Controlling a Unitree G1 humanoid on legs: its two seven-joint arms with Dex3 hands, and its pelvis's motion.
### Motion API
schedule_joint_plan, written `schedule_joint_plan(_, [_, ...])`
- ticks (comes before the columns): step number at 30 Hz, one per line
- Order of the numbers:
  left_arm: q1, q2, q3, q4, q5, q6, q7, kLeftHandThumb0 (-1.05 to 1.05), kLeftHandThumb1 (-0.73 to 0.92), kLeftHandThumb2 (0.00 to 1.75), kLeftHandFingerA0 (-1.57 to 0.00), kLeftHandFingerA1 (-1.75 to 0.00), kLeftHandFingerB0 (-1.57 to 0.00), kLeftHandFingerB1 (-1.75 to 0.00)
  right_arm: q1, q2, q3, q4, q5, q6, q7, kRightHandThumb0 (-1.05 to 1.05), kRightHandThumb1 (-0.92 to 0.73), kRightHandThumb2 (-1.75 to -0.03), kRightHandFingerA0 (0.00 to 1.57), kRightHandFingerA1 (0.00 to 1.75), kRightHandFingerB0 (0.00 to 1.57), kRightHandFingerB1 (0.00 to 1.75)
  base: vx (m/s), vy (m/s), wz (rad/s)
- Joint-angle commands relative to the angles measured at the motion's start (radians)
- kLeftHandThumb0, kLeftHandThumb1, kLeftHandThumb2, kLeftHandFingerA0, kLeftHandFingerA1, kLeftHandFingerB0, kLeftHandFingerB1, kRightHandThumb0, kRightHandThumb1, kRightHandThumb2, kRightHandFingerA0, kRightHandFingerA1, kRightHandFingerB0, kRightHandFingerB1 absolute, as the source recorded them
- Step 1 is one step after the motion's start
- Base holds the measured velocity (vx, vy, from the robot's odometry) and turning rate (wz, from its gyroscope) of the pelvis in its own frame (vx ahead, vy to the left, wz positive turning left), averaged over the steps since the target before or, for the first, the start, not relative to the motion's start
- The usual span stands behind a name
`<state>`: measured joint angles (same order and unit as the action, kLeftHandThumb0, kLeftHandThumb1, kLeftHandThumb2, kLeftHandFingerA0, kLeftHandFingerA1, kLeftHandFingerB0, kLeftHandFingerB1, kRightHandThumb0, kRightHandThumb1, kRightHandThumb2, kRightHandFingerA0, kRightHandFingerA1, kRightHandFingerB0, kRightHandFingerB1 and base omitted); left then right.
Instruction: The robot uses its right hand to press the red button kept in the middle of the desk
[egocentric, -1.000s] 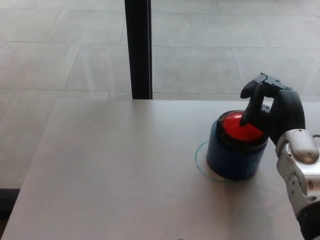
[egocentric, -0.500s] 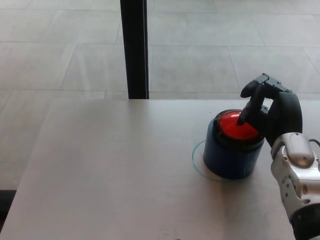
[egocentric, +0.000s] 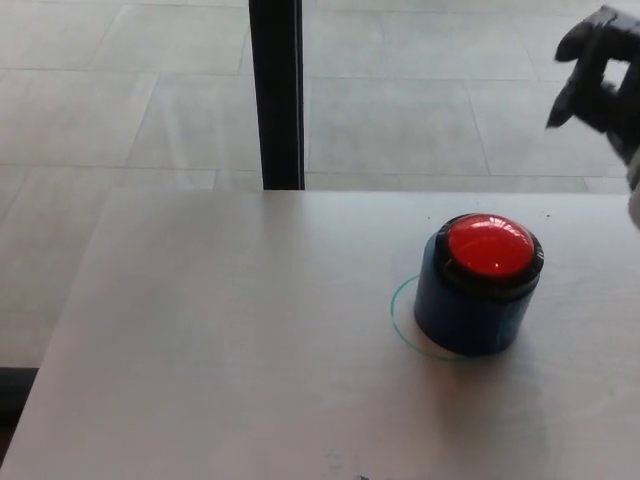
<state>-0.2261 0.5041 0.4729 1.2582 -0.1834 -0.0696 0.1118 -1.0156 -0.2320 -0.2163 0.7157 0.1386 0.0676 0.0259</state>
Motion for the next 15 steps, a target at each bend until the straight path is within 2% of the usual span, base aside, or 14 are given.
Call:
schedule_joint_plan(1, [0.011,0.004,0.023,-0.003,-0.028,-0.004,0.011,-0.45,0.61,1.06,-0.51,-1.43,-0.4,-1.13,-0.038,-0.067,-0.019,-0.003,0.016,0.06,0.036,-0.15,-0.48,-1.35,0.93,1.75,0.74,1.67,0.0,0.0,0.0])
schedule_joint_plan(4, [0.017,0.007,0.011,-0.004,-0.014,-0.01,0.006,-0.46,0.6,1.11,-0.52,-1.43,-0.46,-1.16,-0.034,-0.118,-0.051,-0.012,0.035,0.051,0.057,-0.18,-0.46,-1.35,0.94,1.75,0.76,1.67,0.0,0.0,0.0])
schedule_joint_plan(6, [0.018,0.01,0.007,-0.007,-0.012,-0.006,0.0,-0.45,0.6,1.09,-0.52,-1.43,-0.38,-1.11,-0.025,-0.165,-0.076,-0.023,0.048,0.062,0.079,-0.17,-0.48,-1.33,0.95,1.75,0.76,1.66,0.0,0.0,0.0])
schedule_joint_plan(9, [0.022,0.012,0.005,-0.007,-0.013,-0.01,-0.01,-0.46,0.59,1.12,-0.53,-1.43,-0.48,-1.15,-0.014,-0.214,-0.103,-0.021,0.055,0.072,0.082,-0.16,-0.48,-1.32,0.94,1.75,0.78,1.63,0.0,0.0,0.0])
schedule_joint_plan(10, [0.013,0.009,0.015,-0.001,-0.022,-0.001,0.004,-0.44,0.61,1.06,-0.51,-1.42,-0.4,-1.14,0.013,-0.265,-0.133,-0.014,0.056,0.067,0.078,-0.14,-0.5,-1.32,0.94,1.75,0.76,1.64,0.0,0.0,0.0])
schedule_joint_plan(11, [0.015,0.01,0.005,-0.003,-0.012,-0.005,0.005,-0.44,0.59,1.09,-0.52,-1.45,-0.47,-1.19,0.034,-0.289,-0.162,0.001,0.068,0.047,0.079,-0.12,-0.52,-1.3,0.92,1.75,0.77,1.61,0.0,0.0,0.0])
schedule_joint_plan(12, [0.016,0.012,-0.001,-0.002,-0.006,-0.008,0.003,-0.44,0.6,1.09,-0.52,-1.41,-0.47,-1.16,0.047,-0.31,-0.195,0.013,0.09,0.045,0.092,-0.1,-0.55,-1.27,0.92,1.75,0.77,1.61,0.0,0.0,0.0])
schedule_joint_plan(14, [0.015,0.01,0.005,0.001,-0.014,-0.016,0.007,-0.45,0.58,1.1,-0.54,-1.44,-0.47,-1.15,0.114,-0.389,-0.277,0.033,0.111,0.046,0.085,-0.12,-0.59,-1.19,0.92,1.75,0.75,1.63,0.0,0.0,0.0])
schedule_joint_plan(15, [0.013,0.012,0.01,-0.002,-0.019,-0.01,0.008,-0.44,0.6,1.09,-0.52,-1.44,-0.42,-1.14,0.128,-0.402,-0.3,0.034,0.113,0.056,0.062,-0.12,-0.53,-1.23,0.96,1.75,0.79,1.61,0.0,0.0,0.0])
